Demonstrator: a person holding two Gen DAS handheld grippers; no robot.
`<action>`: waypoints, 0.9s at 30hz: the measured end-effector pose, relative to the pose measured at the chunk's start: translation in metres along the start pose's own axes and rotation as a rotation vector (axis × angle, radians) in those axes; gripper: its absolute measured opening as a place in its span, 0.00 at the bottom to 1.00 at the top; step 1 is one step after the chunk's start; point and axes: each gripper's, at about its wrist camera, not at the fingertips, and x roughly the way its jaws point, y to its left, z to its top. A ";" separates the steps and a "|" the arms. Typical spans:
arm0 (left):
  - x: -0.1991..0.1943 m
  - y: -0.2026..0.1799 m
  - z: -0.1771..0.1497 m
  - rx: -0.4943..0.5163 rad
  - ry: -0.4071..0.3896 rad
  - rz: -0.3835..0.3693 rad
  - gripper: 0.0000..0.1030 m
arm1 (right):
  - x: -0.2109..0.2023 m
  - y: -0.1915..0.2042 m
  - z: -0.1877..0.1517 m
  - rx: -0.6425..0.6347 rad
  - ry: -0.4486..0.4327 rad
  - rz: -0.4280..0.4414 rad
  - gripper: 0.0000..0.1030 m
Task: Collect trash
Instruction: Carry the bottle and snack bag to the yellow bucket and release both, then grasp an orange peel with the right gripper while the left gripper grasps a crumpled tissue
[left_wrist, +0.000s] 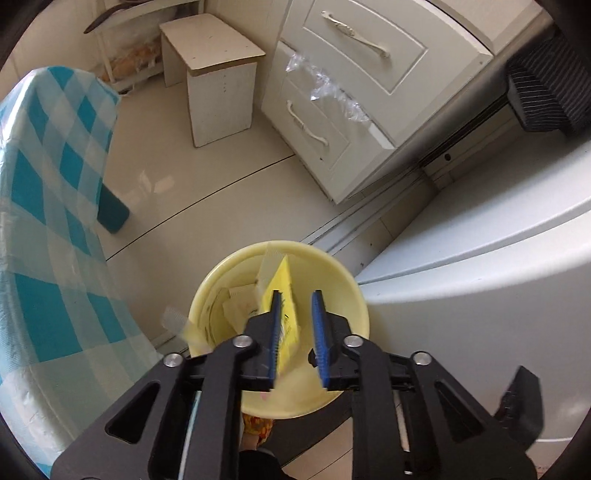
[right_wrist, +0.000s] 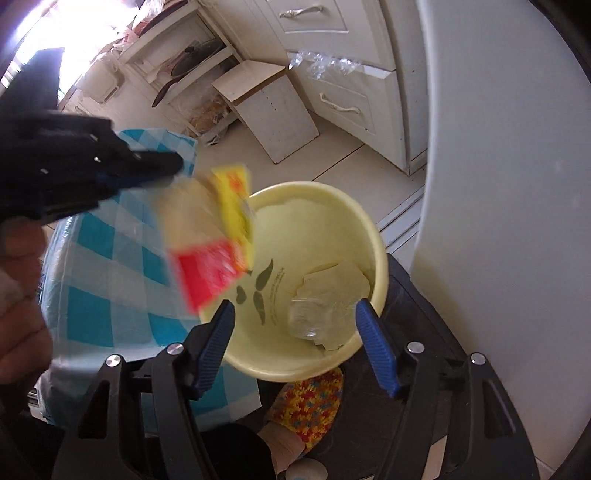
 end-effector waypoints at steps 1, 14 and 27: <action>-0.003 0.002 -0.001 0.003 -0.007 0.007 0.24 | -0.006 0.000 0.002 0.003 -0.011 0.003 0.64; -0.138 0.052 -0.059 -0.008 -0.237 0.118 0.48 | -0.094 0.067 0.018 -0.128 -0.239 0.097 0.68; -0.303 0.209 -0.192 -0.258 -0.460 0.303 0.60 | -0.157 0.190 -0.002 -0.345 -0.298 0.299 0.75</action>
